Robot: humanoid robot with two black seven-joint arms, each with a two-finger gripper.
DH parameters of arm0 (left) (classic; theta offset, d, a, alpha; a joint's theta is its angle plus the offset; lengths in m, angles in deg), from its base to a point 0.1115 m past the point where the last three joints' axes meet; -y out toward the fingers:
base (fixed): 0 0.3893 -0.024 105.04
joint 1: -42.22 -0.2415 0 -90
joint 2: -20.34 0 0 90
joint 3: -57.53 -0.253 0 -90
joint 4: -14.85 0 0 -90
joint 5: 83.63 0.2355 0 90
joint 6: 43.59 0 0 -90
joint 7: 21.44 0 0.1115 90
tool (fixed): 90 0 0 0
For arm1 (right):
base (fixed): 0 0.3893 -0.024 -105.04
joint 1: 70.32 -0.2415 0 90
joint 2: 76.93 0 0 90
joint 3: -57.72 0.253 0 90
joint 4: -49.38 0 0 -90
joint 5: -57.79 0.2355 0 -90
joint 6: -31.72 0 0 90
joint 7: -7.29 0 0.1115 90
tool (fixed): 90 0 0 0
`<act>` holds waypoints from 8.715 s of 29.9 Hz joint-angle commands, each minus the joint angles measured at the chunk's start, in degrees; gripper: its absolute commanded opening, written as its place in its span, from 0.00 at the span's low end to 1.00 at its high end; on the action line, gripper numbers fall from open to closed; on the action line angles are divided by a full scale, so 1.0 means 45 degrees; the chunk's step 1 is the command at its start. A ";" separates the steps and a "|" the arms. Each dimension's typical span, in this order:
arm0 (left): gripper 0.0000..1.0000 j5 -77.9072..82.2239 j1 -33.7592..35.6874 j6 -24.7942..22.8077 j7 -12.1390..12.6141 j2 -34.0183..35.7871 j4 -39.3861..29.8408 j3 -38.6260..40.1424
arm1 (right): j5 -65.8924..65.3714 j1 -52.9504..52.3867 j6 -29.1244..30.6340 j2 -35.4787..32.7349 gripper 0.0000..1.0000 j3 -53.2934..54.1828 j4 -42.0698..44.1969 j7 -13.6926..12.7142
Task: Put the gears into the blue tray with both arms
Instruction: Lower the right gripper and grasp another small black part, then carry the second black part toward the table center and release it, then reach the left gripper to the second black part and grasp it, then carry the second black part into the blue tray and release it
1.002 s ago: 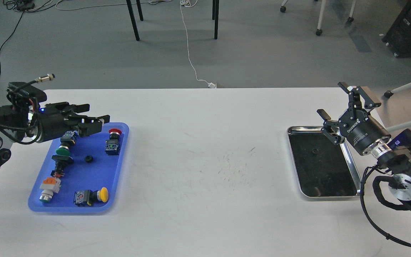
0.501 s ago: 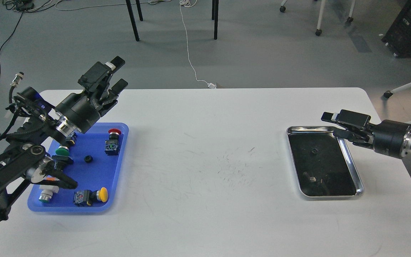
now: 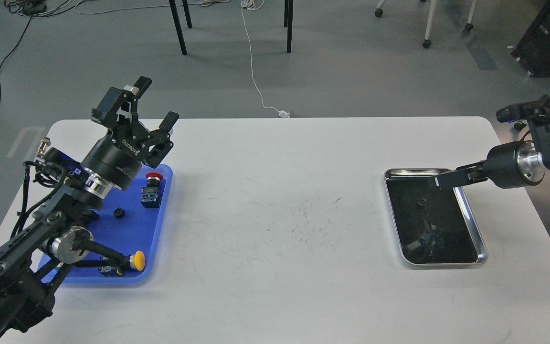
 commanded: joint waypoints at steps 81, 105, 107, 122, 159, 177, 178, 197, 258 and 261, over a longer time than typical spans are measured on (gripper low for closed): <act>0.98 -0.0001 -0.0315 -0.0468 0.0000 0.0204 0.0002 0.0331 | 0.3914 -0.2040 -0.2359 0.4817 0.24 -0.2716 -0.1464 -0.0002; 0.98 -0.0001 -0.0940 -0.0487 -0.0019 0.0380 -0.0154 0.0683 | 0.5147 -0.1063 -0.3198 0.8297 0.27 -0.3770 -0.1190 -0.0002; 0.98 -0.0001 -0.0980 -0.0487 -0.0019 0.0380 -0.0173 0.0683 | 0.5147 -0.1024 -0.3277 0.8297 0.30 -0.3809 -0.1190 -0.0002; 0.98 -0.0001 -0.0999 -0.0487 -0.0077 0.0594 -0.0173 0.0703 | 0.5283 -0.1120 -0.3453 0.8297 0.83 -0.3653 -0.1210 -0.0002; 0.96 1.9124 0.6285 -0.0841 -0.0382 -0.0146 -0.0255 -0.8259 | 1.5069 1.1047 0.0317 0.0133 0.99 1.3221 -0.2558 -0.0002; 0.69 1.9124 0.6423 -0.0448 -0.0382 -0.1670 0.2033 -0.9786 | 1.5069 1.0930 0.0258 0.0075 0.99 1.3358 -0.2558 -0.0002; 0.69 1.9124 0.6423 -0.0448 -0.0382 -0.1729 0.2092 -0.9805 | 1.5069 1.0949 0.0258 0.0017 0.99 1.3358 -0.2577 -0.0002; 0.34 1.9124 0.6364 -0.0448 -0.0382 -0.1886 0.2678 -1.0235 | 1.5069 1.0910 0.0258 -0.0062 0.99 1.3358 -0.2636 -0.0002; 0.94 1.8458 0.4665 0.1736 -0.0382 0.7157 0.0257 -0.8950 | 1.5069 1.0656 0.0258 0.0231 0.99 1.3515 -0.2655 -0.0002; 0.95 1.7464 0.4645 0.2577 -0.0382 0.7079 -0.0814 -0.7407 | 1.5069 1.0637 0.0258 0.0211 0.99 1.3690 -0.2675 -0.0002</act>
